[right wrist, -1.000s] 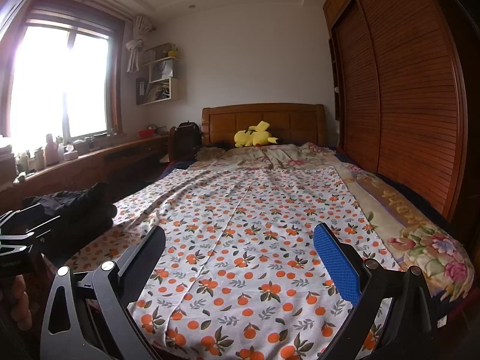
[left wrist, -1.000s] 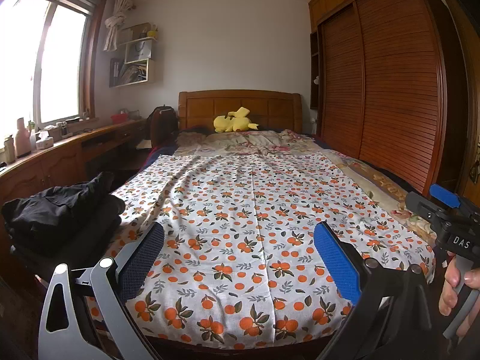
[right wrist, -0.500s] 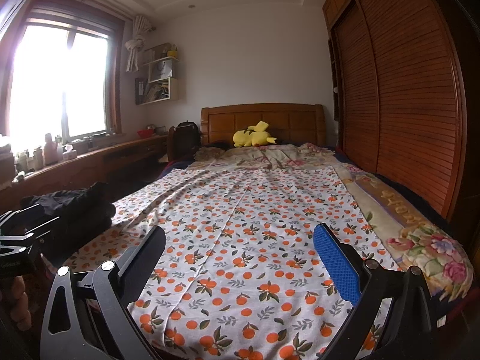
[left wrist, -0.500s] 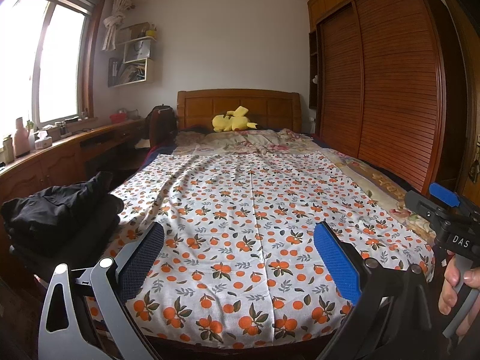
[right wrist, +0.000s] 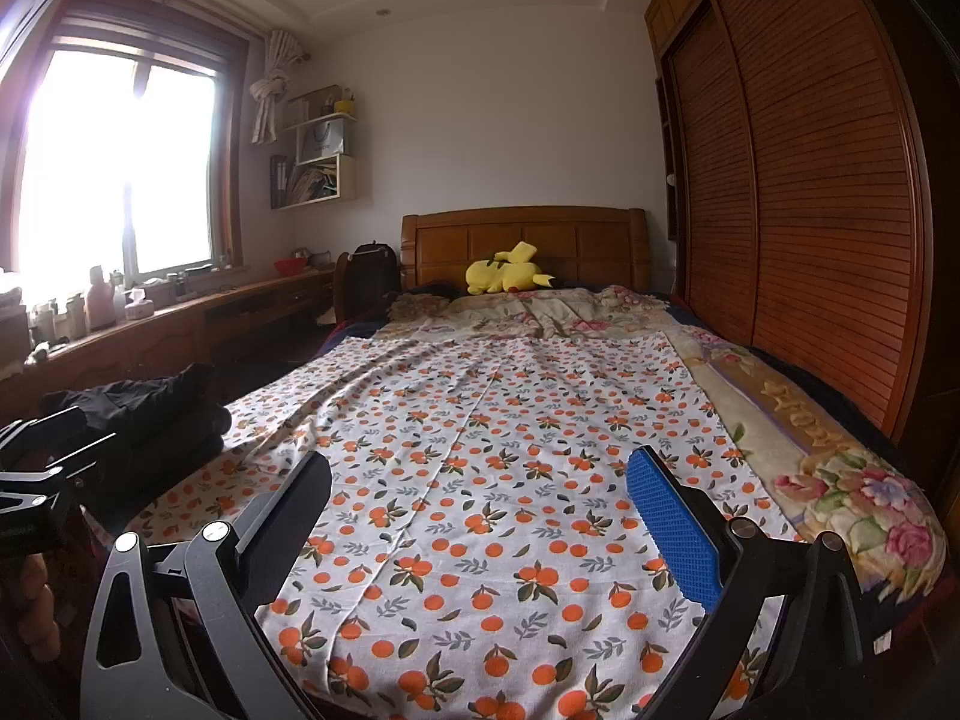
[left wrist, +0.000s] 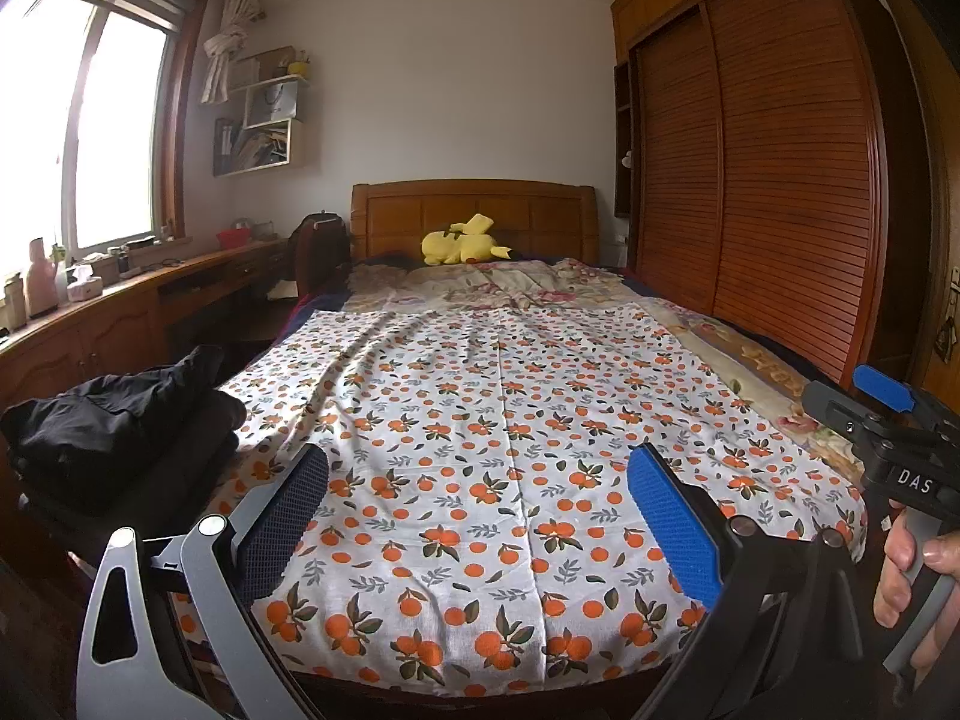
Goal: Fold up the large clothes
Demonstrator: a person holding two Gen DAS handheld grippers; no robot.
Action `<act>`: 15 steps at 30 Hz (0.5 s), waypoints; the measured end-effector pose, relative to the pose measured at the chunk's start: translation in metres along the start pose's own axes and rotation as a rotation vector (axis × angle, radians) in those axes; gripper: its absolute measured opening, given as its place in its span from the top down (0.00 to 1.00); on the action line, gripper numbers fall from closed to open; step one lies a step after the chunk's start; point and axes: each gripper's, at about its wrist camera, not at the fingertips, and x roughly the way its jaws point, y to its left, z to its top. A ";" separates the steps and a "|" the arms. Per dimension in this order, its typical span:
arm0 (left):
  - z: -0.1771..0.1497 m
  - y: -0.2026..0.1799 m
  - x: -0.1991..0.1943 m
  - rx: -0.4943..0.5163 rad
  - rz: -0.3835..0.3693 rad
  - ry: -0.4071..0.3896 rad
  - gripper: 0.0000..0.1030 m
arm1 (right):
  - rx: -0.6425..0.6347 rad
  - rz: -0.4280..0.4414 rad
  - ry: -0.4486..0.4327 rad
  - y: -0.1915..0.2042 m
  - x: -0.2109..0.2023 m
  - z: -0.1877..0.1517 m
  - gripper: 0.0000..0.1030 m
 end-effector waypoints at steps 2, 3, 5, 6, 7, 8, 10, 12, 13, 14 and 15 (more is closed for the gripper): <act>0.000 -0.001 0.000 0.000 0.000 0.000 0.02 | 0.001 0.000 0.001 -0.001 0.000 -0.001 0.07; 0.000 -0.001 0.000 0.000 -0.001 0.000 0.02 | 0.002 0.000 0.002 -0.002 0.001 -0.001 0.07; -0.001 -0.001 0.000 -0.001 0.001 0.000 0.02 | 0.001 -0.002 0.002 -0.003 0.000 -0.002 0.07; 0.000 0.000 0.000 0.000 0.000 0.000 0.02 | 0.002 0.000 0.002 -0.003 0.000 -0.001 0.07; -0.001 -0.001 0.000 -0.001 0.000 0.000 0.02 | 0.002 0.000 0.003 -0.003 0.000 -0.001 0.07; 0.000 -0.001 0.000 0.000 0.000 0.000 0.02 | 0.002 -0.001 0.002 -0.003 0.000 -0.001 0.07; -0.001 -0.001 0.000 0.000 -0.001 0.001 0.02 | 0.001 -0.002 0.002 -0.003 0.000 -0.001 0.07; -0.001 0.000 0.000 0.000 0.001 0.000 0.02 | 0.003 -0.001 0.003 -0.003 0.000 -0.001 0.07; 0.000 0.000 0.000 -0.001 0.000 0.000 0.02 | 0.003 0.000 0.003 -0.003 0.000 -0.001 0.07; 0.000 0.000 0.000 -0.001 0.000 0.000 0.02 | 0.001 -0.002 0.002 -0.003 0.000 -0.001 0.07; 0.000 -0.001 0.000 0.000 0.000 -0.001 0.02 | 0.001 -0.002 0.002 -0.003 0.000 -0.001 0.07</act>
